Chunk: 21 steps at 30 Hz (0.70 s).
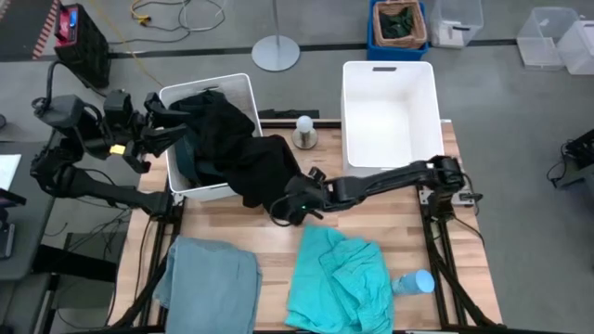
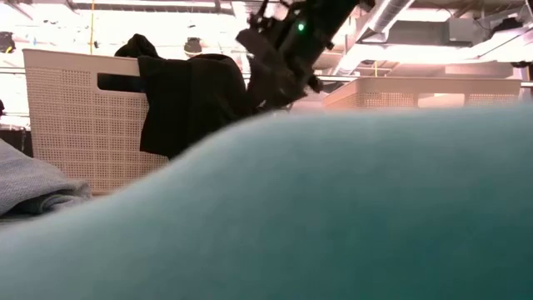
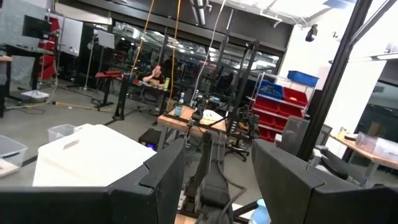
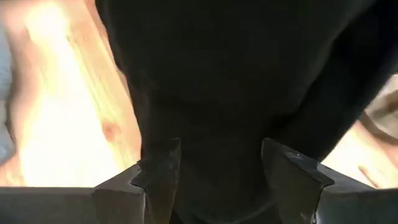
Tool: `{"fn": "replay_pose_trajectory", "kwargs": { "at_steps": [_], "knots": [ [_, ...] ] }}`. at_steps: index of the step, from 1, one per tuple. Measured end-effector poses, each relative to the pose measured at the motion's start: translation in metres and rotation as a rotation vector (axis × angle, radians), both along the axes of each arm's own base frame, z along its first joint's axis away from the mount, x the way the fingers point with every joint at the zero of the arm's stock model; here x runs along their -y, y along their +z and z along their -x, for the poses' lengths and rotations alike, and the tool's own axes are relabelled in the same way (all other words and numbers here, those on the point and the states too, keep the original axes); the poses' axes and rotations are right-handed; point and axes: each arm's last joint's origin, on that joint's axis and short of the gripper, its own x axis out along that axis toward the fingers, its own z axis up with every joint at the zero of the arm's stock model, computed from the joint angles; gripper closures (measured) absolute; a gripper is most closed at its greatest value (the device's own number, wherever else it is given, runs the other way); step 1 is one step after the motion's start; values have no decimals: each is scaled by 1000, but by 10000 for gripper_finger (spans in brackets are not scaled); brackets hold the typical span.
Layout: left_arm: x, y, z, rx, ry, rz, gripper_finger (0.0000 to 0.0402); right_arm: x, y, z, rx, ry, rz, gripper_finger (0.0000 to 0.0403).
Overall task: Sort clothes
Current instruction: Put the black shirt into the left white laundry bin
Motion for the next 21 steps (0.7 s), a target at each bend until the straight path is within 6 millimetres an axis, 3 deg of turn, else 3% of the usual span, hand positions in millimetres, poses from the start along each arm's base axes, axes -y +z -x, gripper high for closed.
{"fn": "replay_pose_trajectory", "kwargs": {
  "at_steps": [12,21],
  "knots": [
    [0,0,0,5,-6,29,221,19,-78,-26,-112,-32,-62,158],
    [0,0,0,7,-9,42,221,20,-105,-31,-143,-39,-131,163]
  ]
}}
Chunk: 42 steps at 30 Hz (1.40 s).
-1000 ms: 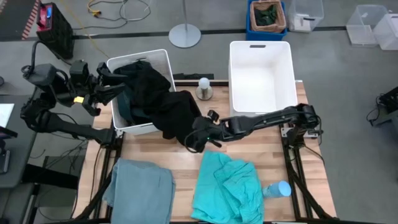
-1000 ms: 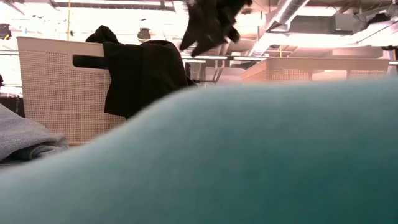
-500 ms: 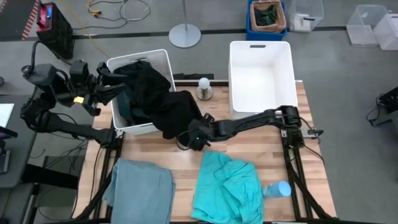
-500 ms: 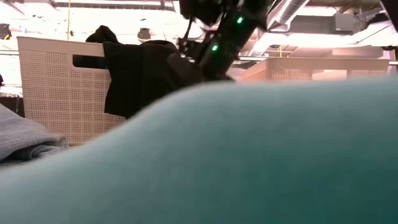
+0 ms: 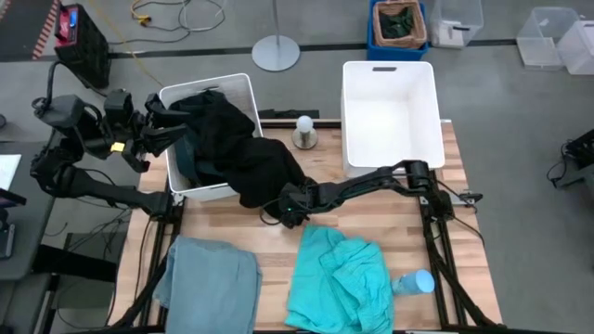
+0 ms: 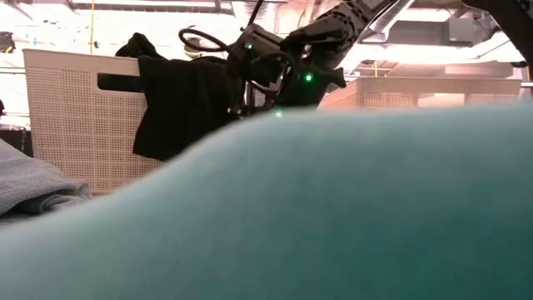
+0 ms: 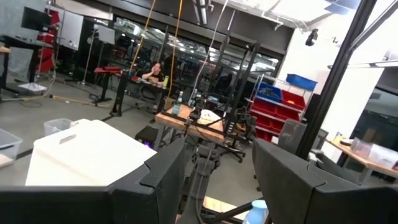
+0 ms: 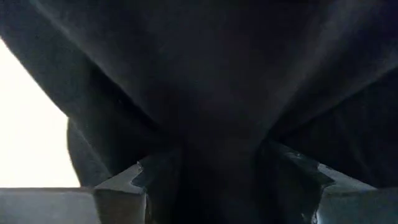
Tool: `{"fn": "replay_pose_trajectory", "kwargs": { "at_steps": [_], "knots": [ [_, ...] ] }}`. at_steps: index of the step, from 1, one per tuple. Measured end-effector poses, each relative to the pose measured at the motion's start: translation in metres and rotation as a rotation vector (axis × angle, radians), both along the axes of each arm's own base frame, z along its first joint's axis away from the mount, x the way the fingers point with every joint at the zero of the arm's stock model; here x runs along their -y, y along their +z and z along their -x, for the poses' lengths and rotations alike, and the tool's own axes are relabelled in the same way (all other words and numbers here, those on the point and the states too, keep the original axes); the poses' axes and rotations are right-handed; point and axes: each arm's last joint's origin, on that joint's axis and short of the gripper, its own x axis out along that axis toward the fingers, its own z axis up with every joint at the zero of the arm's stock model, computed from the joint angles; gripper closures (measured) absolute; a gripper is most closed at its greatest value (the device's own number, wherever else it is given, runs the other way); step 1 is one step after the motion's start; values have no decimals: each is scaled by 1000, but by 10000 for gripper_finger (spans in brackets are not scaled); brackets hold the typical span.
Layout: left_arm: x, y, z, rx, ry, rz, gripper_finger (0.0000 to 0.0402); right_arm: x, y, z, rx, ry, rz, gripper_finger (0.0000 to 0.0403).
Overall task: Sort clothes
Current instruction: Put the black shirt into the left white laundry bin
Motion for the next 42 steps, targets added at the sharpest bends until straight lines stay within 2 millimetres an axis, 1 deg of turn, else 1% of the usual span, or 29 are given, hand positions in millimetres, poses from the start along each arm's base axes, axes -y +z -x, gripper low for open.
{"fn": "replay_pose_trajectory", "kwargs": {
  "at_steps": [3,7,10,15,16,17,19,22,24,29,37,40,42],
  "knots": [
    [0,0,0,0,0,0,221,0,-4,-1,7,-17,-27,179],
    [0,0,0,-1,2,1,221,1,-8,-3,11,-17,-46,222],
    [0,0,0,-1,4,1,221,1,-9,-3,11,-9,-62,270],
    [0,0,0,-1,4,1,221,0,-9,-4,16,9,-75,369],
    [0,0,0,-1,4,1,221,-1,-7,-4,18,18,-73,383],
    [0,0,0,-1,4,1,221,-1,-5,-4,20,29,-75,390],
    [0,0,0,-1,4,1,221,-2,-2,-4,33,40,-74,391],
    [0,0,0,-1,4,1,221,-3,9,-2,40,80,-65,396],
    [0,0,0,-1,5,1,221,-3,22,-1,72,110,-46,399],
    [0,0,0,-1,4,1,221,-4,69,5,179,147,20,401],
    [0,0,0,-4,8,-15,221,-3,148,28,369,191,128,402],
    [0,0,0,-4,8,-16,221,-2,178,38,474,205,165,402],
    [0,0,0,-4,8,-16,221,2,198,45,558,202,192,402]
  ]
}}
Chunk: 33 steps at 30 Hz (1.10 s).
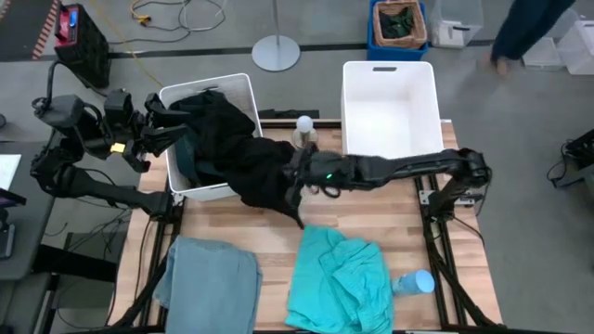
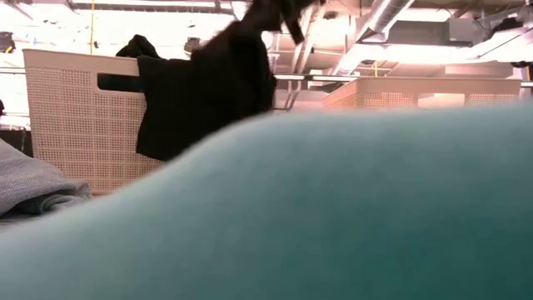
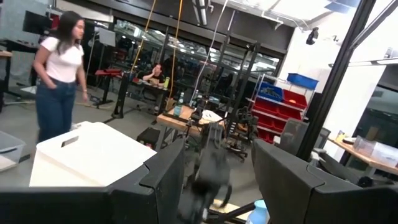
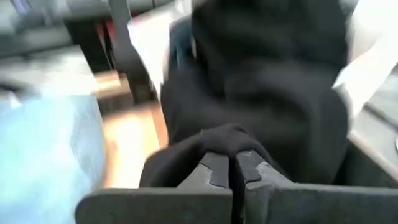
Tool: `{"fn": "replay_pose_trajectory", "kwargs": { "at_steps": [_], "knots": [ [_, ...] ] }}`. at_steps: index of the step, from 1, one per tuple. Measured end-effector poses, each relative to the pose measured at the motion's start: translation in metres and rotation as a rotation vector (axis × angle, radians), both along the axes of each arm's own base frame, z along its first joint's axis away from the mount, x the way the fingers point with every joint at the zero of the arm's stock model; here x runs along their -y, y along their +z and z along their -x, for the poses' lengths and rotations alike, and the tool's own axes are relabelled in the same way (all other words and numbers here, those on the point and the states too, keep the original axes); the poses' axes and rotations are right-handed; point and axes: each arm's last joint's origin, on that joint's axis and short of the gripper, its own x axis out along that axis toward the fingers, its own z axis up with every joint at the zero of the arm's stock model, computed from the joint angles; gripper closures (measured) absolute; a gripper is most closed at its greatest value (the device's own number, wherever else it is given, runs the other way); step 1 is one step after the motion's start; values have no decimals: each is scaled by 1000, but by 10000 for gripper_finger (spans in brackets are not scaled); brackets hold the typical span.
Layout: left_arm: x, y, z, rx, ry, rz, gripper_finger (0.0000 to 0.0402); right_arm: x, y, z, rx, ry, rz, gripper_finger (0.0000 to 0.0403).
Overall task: Sort clothes
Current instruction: Put the black shirt into the left white laundry bin
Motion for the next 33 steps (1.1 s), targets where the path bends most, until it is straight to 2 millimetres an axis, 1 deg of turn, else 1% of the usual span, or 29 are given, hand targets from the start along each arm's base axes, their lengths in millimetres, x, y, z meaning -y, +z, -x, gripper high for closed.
{"fn": "replay_pose_trajectory", "kwargs": {
  "at_steps": [4,11,14,15,17,19,21,23,27,30,31,33],
  "knots": [
    [0,0,0,0,0,0,221,15,35,11,159,-34,12,403],
    [0,1,0,11,0,0,221,41,96,14,321,-81,101,403],
    [0,3,0,27,0,0,221,52,114,10,377,-98,124,403],
    [0,3,1,32,0,-1,221,56,115,7,374,-93,124,403],
    [0,4,1,41,1,-4,221,63,125,-1,433,-84,128,403],
    [0,4,1,44,2,-9,221,69,129,-10,436,-87,131,403],
    [0,5,1,52,5,-17,221,74,137,-20,480,-72,135,403],
    [0,7,2,68,8,-30,221,79,139,-35,498,-51,134,403],
    [0,10,3,104,12,-45,221,88,133,-65,523,-28,126,403],
    [0,11,3,110,15,-57,221,98,129,-82,562,-7,96,403],
    [0,11,3,110,16,-60,221,99,124,-89,573,2,85,403],
    [0,11,3,110,16,-61,221,103,114,-95,594,8,65,403]
  ]
}}
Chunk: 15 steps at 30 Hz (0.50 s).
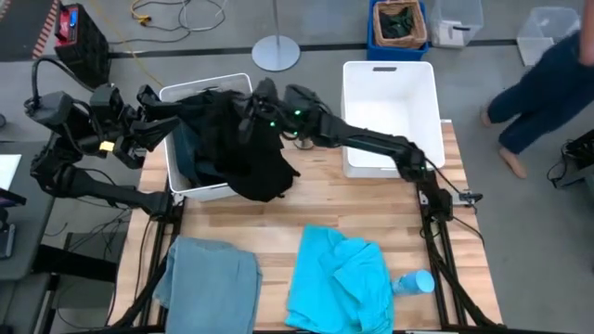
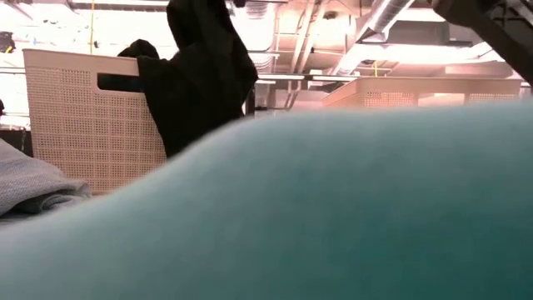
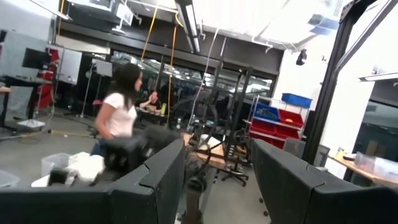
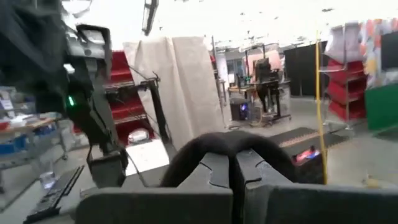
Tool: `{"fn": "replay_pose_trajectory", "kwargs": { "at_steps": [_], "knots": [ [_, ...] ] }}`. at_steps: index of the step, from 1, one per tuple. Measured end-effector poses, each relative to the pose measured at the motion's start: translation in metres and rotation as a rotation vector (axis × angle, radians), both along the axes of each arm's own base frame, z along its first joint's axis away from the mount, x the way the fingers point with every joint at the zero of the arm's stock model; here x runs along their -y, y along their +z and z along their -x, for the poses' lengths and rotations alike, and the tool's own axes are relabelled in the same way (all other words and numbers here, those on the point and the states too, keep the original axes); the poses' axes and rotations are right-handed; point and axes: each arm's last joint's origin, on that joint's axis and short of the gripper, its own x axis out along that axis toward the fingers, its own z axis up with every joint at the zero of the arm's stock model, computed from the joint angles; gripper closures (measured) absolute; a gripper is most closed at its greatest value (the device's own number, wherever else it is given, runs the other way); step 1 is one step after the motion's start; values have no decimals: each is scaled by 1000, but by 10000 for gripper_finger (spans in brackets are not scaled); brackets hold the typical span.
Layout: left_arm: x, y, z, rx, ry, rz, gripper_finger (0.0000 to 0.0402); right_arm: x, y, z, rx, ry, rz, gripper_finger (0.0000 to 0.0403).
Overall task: Sort clothes
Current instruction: Put the black shirt into the left white laundry bin
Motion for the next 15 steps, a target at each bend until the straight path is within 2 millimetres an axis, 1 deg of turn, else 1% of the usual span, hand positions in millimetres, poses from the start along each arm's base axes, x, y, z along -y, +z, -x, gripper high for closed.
{"fn": "replay_pose_trajectory", "kwargs": {
  "at_steps": [3,5,8,11,13,15],
  "knots": [
    [0,0,0,0,0,-1,221,5,-24,-15,-49,18,-45,403],
    [0,0,0,-1,4,-10,221,9,-39,-20,-123,41,-78,403],
    [0,0,0,-4,5,-14,221,10,-60,-30,-190,49,-98,403],
    [0,-1,0,-9,5,-14,221,6,-77,-38,-264,59,-106,403],
    [0,-1,0,-12,5,-15,221,4,-85,-39,-322,67,-117,401],
    [0,-1,0,-14,5,-15,221,-1,-98,-44,-371,78,-126,390]
  ]
}}
